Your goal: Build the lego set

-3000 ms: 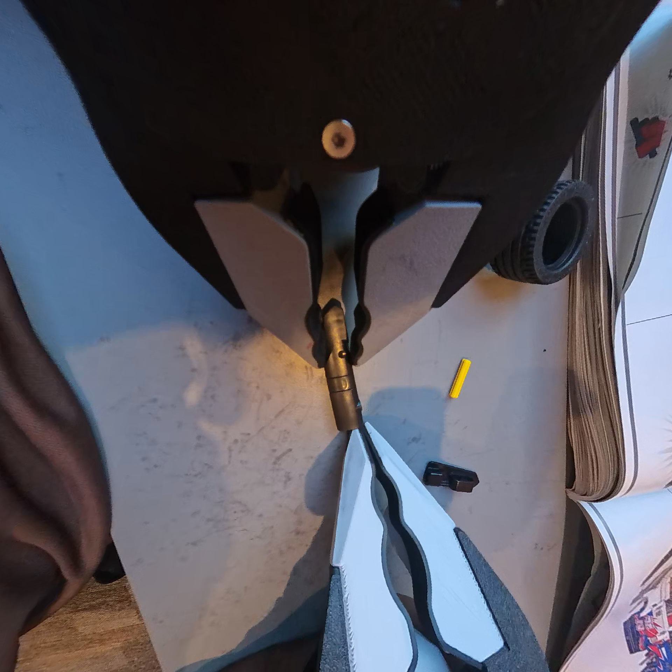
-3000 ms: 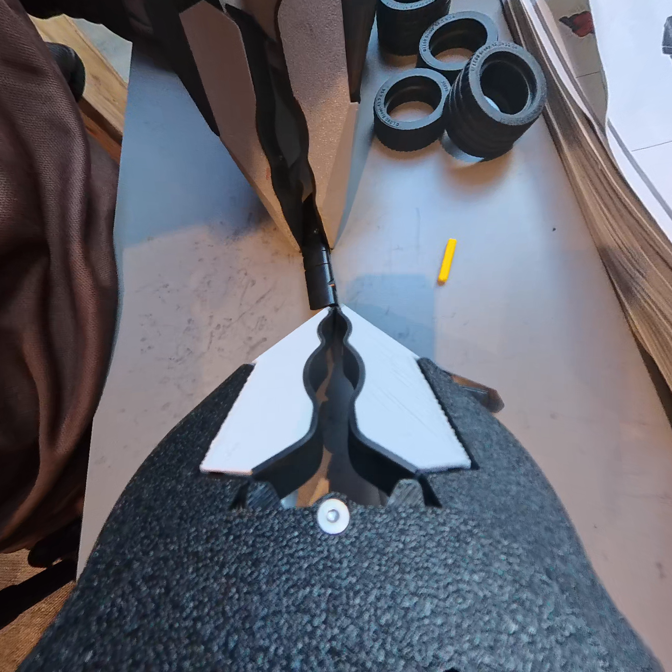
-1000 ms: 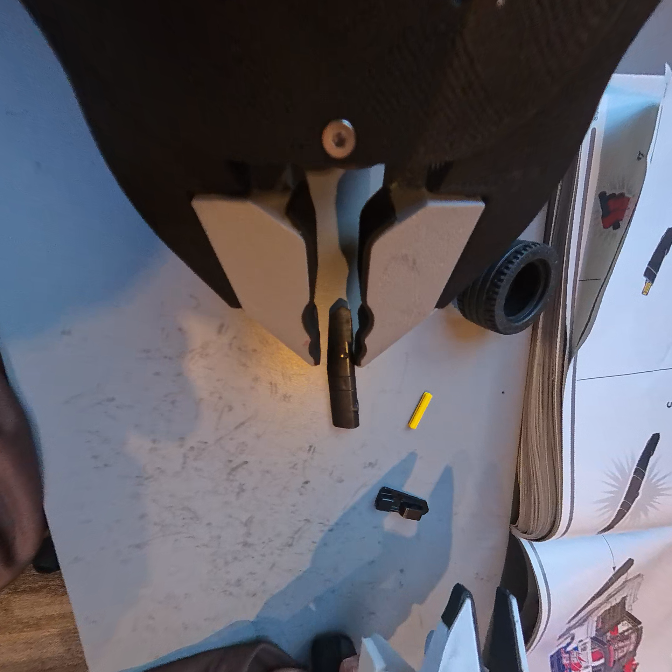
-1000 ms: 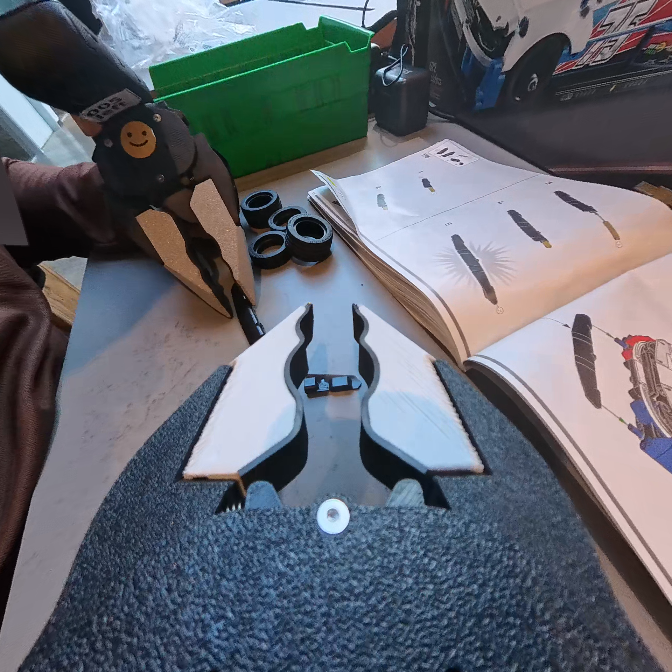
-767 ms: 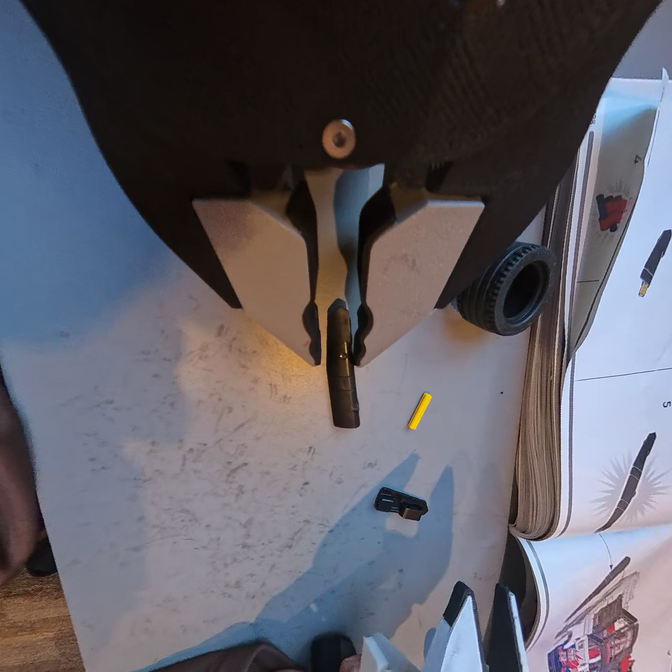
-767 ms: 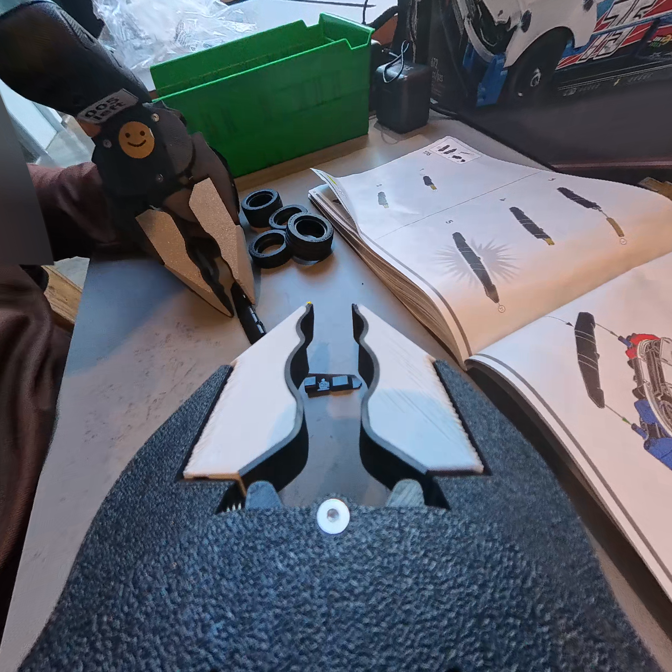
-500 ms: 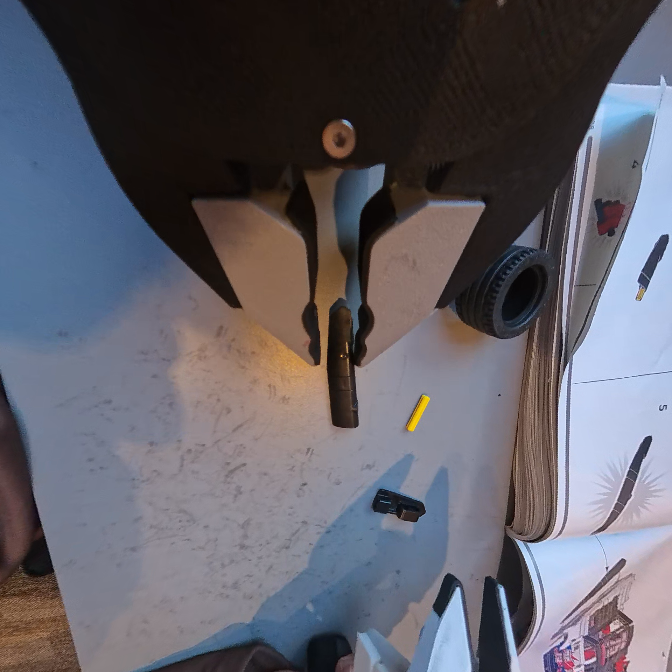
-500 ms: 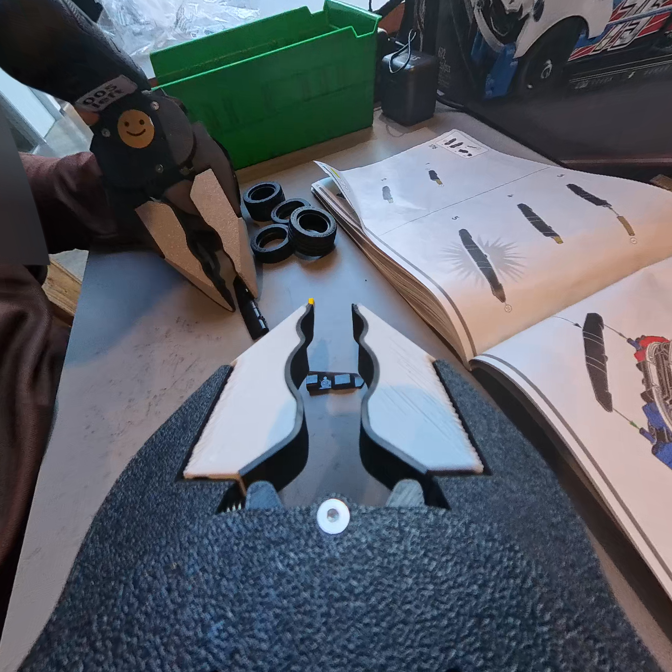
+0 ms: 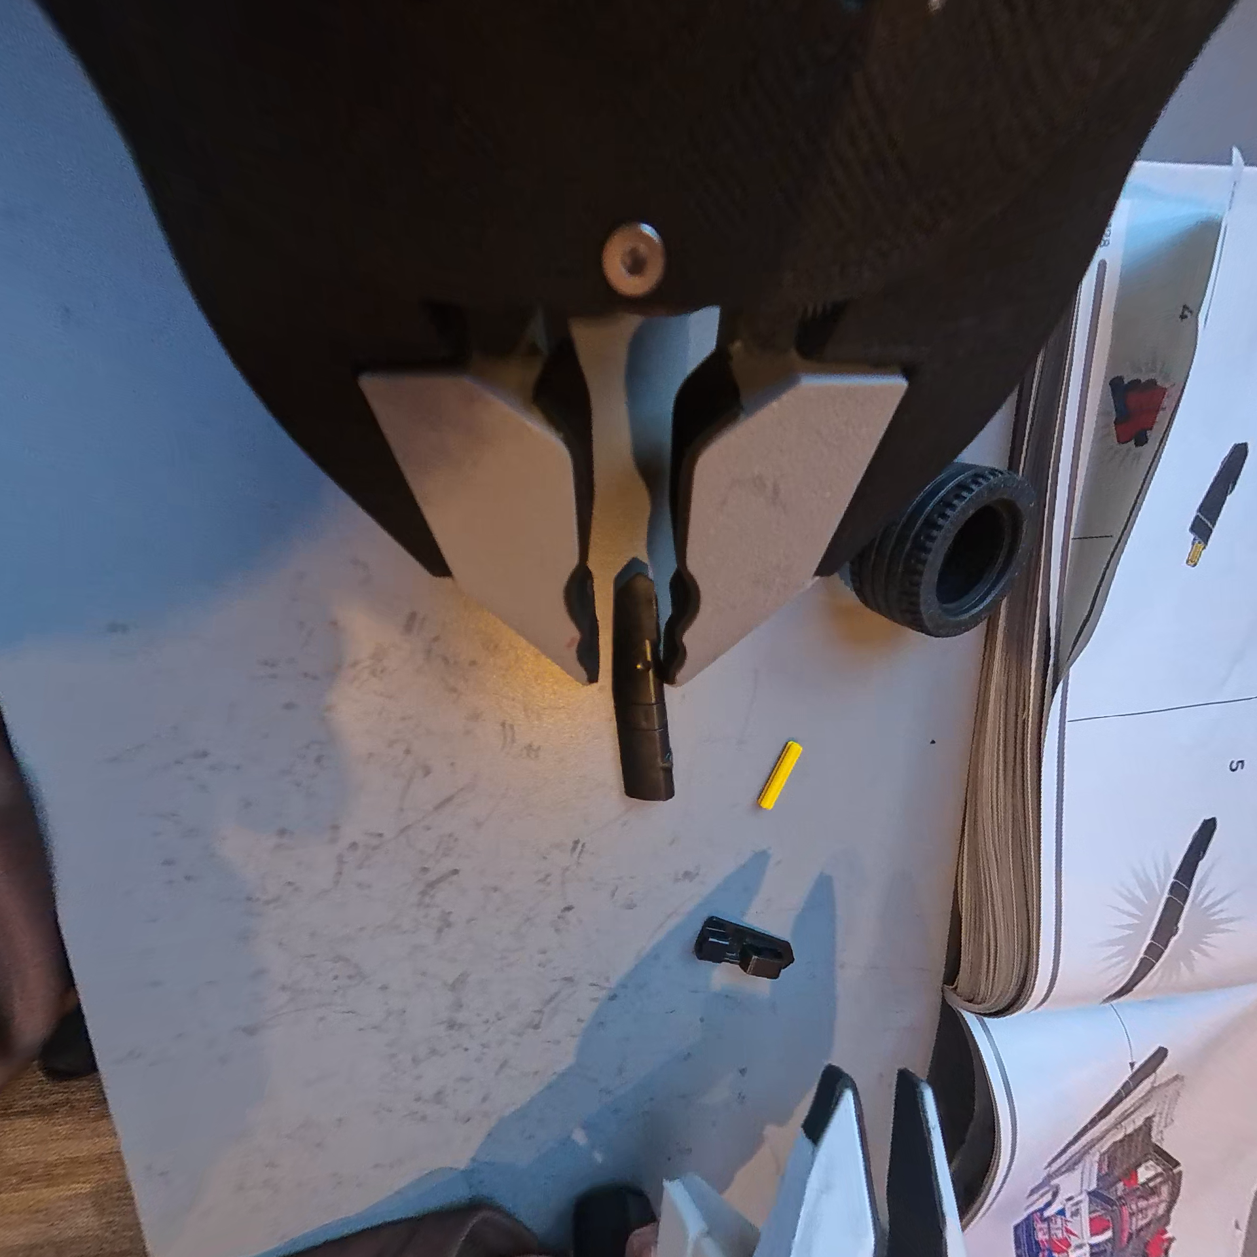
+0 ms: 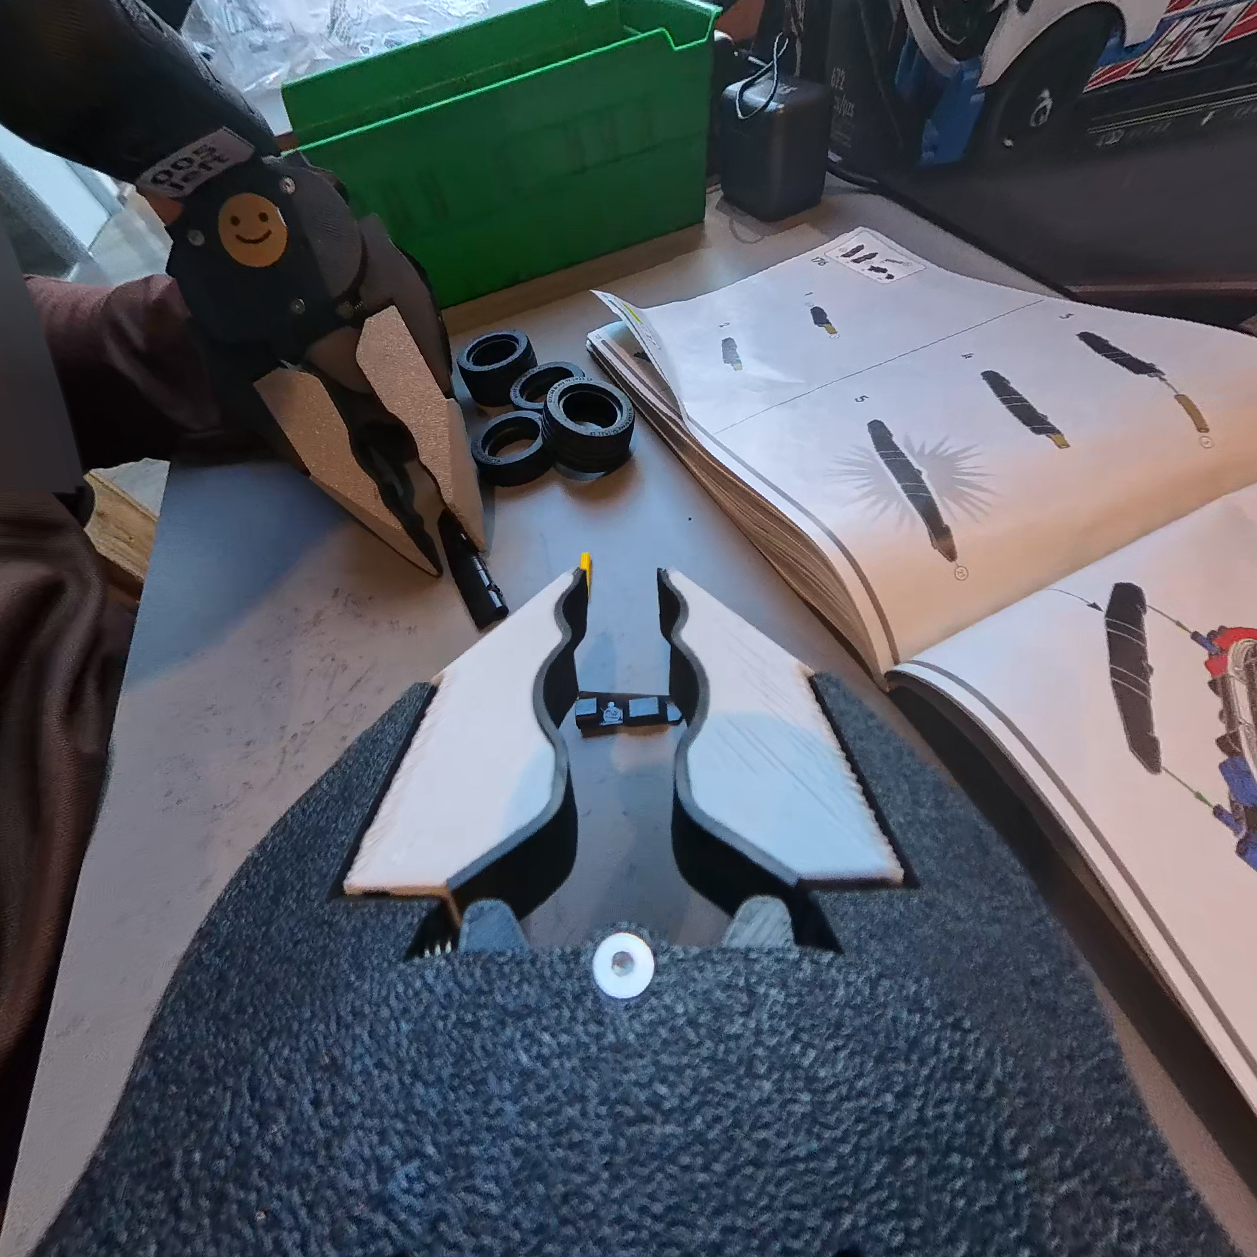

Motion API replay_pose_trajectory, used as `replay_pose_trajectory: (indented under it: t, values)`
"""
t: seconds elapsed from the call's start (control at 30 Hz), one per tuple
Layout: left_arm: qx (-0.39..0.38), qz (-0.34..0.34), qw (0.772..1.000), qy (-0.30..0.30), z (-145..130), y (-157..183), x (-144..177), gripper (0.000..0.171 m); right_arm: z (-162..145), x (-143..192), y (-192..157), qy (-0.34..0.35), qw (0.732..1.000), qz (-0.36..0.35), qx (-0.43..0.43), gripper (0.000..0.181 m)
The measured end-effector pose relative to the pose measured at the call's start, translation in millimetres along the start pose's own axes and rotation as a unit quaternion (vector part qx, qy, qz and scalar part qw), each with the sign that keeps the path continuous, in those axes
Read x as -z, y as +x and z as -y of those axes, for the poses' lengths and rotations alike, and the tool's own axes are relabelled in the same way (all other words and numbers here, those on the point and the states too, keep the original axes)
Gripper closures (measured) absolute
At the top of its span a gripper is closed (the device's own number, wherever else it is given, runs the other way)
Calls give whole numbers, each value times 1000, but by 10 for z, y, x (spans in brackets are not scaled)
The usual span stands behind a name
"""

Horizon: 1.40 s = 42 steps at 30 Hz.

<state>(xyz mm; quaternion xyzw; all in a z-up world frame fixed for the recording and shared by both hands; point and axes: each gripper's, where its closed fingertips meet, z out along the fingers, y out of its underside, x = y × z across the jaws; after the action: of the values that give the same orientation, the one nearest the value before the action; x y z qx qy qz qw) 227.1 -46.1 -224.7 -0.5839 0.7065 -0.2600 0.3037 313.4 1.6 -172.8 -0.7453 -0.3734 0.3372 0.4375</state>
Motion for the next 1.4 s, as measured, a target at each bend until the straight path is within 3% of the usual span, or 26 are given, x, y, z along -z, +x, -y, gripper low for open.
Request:
replay_pose_trajectory:
  t: [0.47,0.87,1.03,1.1,1.4]
  values:
    - [3,-2,1000,0,-2,-2,0,156,-46,-45,-39,-18,1000,2,14,162]
    - [8,8,1000,-1,-9,-34,10,152,-332,-468,-136,-157,980,-54,109,162]
    - [9,12,1000,-2,-21,-42,23,151,-374,-584,-170,-186,977,-35,99,167]
    - [12,13,1000,-2,-23,-49,25,150,-382,-591,-179,-189,978,-27,87,178]
    - [25,5,1000,-3,-27,-57,23,150,-415,-434,-198,-176,980,-17,89,179]
